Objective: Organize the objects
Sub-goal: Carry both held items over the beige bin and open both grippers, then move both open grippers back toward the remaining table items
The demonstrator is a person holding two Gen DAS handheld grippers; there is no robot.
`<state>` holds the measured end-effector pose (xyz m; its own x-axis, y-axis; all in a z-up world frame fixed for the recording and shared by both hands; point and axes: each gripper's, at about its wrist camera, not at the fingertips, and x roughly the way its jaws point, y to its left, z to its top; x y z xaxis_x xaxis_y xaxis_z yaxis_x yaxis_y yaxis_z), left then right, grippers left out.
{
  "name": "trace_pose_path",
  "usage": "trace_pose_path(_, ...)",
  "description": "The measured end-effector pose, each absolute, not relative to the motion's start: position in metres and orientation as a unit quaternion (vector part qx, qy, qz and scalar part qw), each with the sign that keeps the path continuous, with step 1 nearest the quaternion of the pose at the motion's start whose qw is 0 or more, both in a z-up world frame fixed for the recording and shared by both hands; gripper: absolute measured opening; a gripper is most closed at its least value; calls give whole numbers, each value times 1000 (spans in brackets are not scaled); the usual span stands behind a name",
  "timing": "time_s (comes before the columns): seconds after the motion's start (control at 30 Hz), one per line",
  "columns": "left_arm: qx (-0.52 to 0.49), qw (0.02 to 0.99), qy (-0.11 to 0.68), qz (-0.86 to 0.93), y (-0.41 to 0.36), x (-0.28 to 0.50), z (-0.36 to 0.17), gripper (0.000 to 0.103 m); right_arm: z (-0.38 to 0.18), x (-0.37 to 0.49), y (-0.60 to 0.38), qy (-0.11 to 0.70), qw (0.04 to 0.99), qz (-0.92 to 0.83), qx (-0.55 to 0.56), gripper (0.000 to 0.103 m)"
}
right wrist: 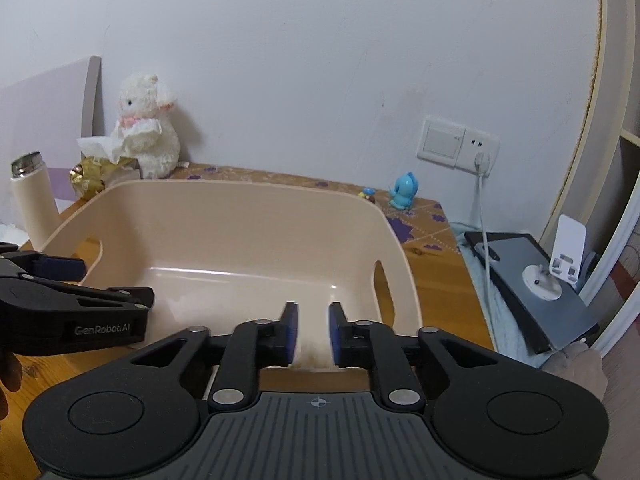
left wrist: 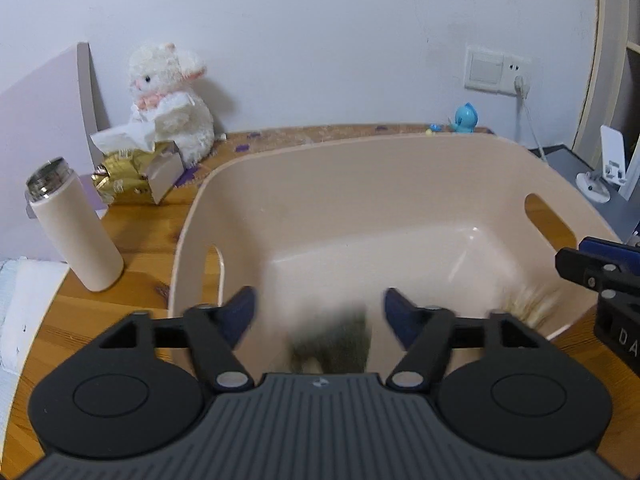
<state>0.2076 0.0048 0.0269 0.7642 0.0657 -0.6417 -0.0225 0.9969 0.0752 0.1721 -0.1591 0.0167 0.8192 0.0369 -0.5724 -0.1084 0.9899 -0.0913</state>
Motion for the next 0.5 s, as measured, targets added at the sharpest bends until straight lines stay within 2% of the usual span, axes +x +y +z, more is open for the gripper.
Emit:
trace_pose_path(0.1,43,944,326,25,4,195,41,83,27,161,-161,288,955,40,-59,38)
trace_pose_path(0.17,43,947,318,25,5,188,50,87,34,152,-163,278,958,40,-57,47)
trace_pose_path(0.23,39,951,307,23,6,177,60,91,41,142,-166,267,961,40,-56,60)
trace_pose_path(0.4,34,956,290,17,8,149,75,93,52,116,-176,248,966,36,-59,73)
trace_pose_path(0.5,37,956,291,15,10,133,74,94,54,102,-183,248,967,35,-53,77)
